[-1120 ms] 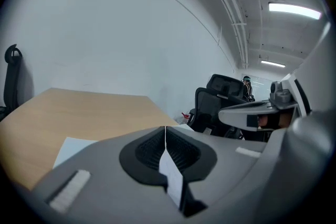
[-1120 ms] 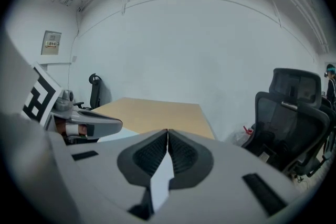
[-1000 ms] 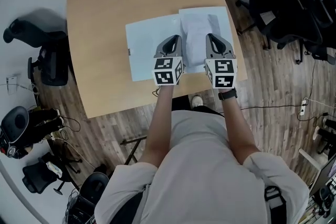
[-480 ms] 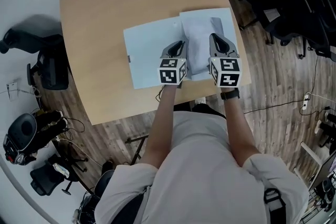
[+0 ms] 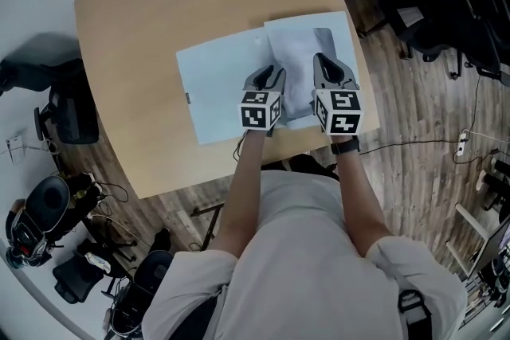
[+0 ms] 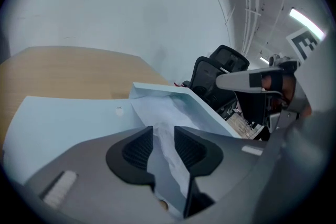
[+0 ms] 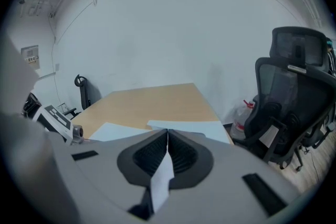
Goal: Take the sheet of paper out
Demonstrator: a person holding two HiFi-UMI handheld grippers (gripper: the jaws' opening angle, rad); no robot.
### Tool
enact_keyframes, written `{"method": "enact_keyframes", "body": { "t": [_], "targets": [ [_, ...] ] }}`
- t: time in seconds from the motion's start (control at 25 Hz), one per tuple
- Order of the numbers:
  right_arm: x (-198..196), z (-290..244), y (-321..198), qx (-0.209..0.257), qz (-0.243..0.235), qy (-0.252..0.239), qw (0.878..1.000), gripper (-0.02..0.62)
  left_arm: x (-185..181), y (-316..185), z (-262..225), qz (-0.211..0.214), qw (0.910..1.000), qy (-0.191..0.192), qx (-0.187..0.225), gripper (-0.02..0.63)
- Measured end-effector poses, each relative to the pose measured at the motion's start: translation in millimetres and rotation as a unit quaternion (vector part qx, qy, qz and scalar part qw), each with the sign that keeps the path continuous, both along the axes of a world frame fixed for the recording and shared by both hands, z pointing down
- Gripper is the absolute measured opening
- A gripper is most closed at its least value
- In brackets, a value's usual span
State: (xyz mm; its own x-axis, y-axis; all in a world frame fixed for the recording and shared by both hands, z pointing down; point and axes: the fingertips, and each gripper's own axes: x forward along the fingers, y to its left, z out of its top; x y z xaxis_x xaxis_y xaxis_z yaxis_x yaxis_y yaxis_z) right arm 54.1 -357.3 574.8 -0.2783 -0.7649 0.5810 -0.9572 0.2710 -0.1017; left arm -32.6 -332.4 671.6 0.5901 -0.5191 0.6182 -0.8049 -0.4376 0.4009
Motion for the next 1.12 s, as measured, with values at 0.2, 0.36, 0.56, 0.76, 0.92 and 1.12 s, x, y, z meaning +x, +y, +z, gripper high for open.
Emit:
{"method": "enact_keyframes", "body": {
  "t": [0.2, 0.36, 0.56, 0.76, 0.92, 1.12],
  "targets": [
    [10, 9, -3, -0.011, 0.016, -0.001, 1.000, 0.012, 14, -1, 15, 0.014, 0.9998, 0.004, -0.010, 0.219],
    [11, 13, -6, -0.016, 0.021, -0.004, 1.000, 0.012, 17, -2, 26, 0.018, 0.9995, 0.000, -0.028, 0.222],
    [19, 17, -9, -0.020, 0.033, -0.007, 0.999, 0.012, 24, -3, 40, 0.015, 0.9987, -0.011, -0.048, 0.222],
    [25, 21, -10, -0.025, 0.038, -0.010, 0.999, 0.012, 28, -2, 47, 0.016, 0.9980, -0.021, -0.058, 0.220],
    [30, 21, -11, -0.025, 0.041, -0.011, 0.999, 0.012, 29, -2, 48, 0.010, 0.9978, -0.025, -0.060, 0.189],
    [27, 12, -16, -0.013, 0.042, -0.022, 0.999, 0.012, 22, 0, 52, 0.007, 0.9967, -0.040, -0.070, 0.151]
  ]
}}
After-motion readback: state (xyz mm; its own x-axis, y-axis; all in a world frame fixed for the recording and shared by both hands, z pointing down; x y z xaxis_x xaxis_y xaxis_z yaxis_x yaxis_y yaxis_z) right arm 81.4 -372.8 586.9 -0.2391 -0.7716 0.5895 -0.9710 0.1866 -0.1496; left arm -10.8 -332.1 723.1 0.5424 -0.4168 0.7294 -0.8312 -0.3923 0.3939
